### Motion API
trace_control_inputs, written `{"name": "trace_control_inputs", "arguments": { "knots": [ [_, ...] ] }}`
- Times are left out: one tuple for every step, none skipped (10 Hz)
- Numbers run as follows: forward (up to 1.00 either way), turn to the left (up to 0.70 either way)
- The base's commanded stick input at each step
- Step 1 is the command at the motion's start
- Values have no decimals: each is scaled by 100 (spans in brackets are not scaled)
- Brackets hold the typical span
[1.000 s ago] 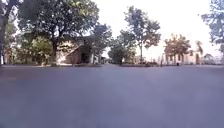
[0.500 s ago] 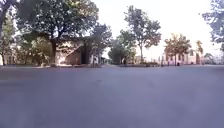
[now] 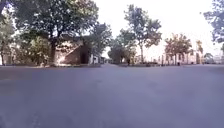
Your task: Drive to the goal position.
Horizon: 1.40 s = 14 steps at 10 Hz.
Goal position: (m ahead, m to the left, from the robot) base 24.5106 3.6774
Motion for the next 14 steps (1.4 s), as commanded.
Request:
{"name": "trace_control_inputs", "arguments": {
  "knots": [
    [50,50],
    [50,50],
    [50,50],
    [50,36],
    [50,20],
    [50,3],
    [50,0],
    [50,0],
    [50,0],
    [50,0],
    [50,0],
    [50,0],
    [50,0],
    [50,0]
  ]
}}
